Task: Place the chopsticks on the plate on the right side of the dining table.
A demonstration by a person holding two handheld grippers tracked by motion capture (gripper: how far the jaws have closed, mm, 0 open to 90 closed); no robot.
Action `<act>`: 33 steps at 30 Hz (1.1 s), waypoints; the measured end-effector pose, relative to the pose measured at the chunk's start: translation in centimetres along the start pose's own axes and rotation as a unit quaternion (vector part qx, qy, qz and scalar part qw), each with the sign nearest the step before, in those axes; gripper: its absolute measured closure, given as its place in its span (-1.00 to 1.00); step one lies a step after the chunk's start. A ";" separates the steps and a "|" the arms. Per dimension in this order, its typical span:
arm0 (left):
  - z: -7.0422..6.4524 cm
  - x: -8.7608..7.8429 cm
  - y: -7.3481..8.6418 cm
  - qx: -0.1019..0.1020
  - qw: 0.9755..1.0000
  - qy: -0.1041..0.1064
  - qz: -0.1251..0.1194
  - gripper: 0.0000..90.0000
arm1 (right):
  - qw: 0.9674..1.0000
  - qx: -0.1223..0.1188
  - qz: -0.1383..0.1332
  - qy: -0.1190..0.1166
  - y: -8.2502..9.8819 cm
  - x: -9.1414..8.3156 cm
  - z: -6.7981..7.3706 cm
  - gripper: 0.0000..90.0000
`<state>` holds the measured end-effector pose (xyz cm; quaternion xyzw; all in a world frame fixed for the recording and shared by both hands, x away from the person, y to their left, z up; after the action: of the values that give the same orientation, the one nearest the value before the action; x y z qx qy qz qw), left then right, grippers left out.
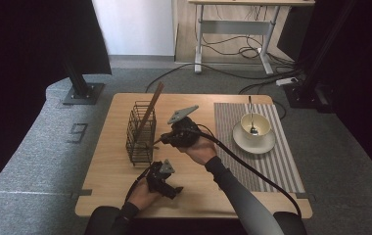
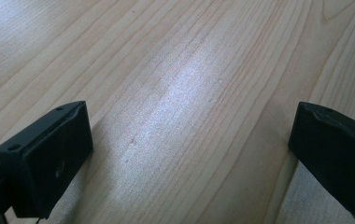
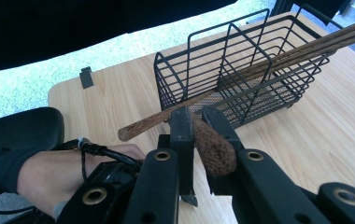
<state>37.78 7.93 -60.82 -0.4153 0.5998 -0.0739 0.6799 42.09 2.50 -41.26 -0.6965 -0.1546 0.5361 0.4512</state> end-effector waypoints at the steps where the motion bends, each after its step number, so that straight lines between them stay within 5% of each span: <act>1: 0.0 0.0 0.0 0.000 1.000 0.000 0.000 -1.00 | 1.000 -0.001 -0.001 0.000 -0.1 -0.2 0.0 0.83; 33: 0.0 0.0 0.0 0.000 1.000 -0.001 -0.003 -1.00 | 0.998 0.009 -0.037 0.040 -1.7 -8.9 -1.9 0.84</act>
<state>37.81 7.90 -60.83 -0.4170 0.5980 -0.0758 0.6803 40.87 -3.68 -34.52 -0.7073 -0.1571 0.4918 0.4830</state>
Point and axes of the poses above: each handheld gripper's, and its own axes: x roughly forward along the jaws, y roughly out of its underside, z roughly to its left, the point moved 7 cm from there along x, roughly forward along the jaws, and after that the axes turned 5 degrees about y, right-handed, at the moved point
